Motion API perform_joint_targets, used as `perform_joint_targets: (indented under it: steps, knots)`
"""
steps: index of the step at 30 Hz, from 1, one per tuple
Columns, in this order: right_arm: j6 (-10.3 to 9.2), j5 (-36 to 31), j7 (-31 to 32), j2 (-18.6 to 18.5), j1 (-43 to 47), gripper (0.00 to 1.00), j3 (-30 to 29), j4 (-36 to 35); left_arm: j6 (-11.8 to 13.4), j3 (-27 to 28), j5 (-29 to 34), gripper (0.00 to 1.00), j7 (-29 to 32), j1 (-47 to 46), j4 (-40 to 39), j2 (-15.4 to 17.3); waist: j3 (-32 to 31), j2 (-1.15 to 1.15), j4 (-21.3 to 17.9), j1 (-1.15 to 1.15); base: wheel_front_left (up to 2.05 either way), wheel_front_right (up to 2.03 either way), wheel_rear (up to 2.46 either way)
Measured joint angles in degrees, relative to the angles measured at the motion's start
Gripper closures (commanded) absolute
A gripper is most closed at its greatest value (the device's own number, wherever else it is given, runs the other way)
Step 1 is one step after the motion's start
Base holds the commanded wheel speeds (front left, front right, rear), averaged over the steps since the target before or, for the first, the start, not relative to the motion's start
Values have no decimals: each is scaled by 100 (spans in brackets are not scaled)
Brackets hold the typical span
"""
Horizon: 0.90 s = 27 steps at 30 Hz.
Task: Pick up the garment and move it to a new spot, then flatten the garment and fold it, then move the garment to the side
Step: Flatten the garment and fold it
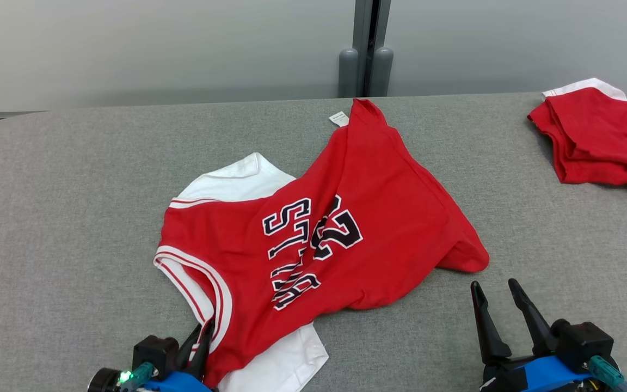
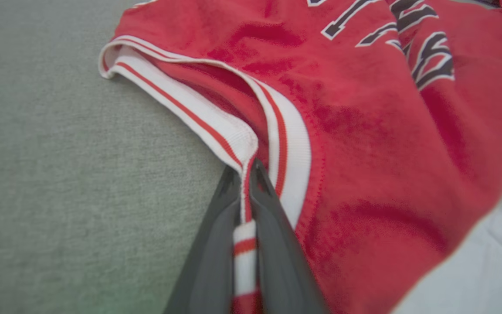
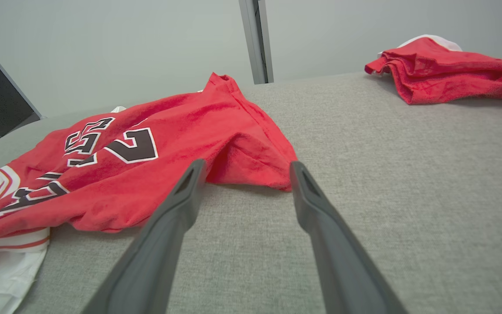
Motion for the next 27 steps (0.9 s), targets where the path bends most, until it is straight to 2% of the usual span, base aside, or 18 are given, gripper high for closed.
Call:
perform_joint_targets:
  steps: [11,23,24,25,27]
  knots:
    - [0,-30,0,0,-71,0,-21,-71,-24,202,-40,100,24,-1077,-491,330,178,0,-53,1,0,0,0]
    - [0,-55,0,0,-273,0,-73,-32,-21,786,-82,100,24,-2073,374,587,462,0,-429,2,0,0,0]
    - [0,-55,0,0,-277,0,-80,-31,-21,822,-80,71,25,-2089,448,583,483,0,-448,2,0,0,0]
    - [0,-55,0,0,-284,0,-87,-31,-22,842,-75,0,25,-2101,539,578,499,0,-464,2,0,0,0]
    - [0,-55,0,0,-287,0,-97,-24,-22,907,-37,0,25,-2102,606,570,512,0,-477,2,0,0,0]
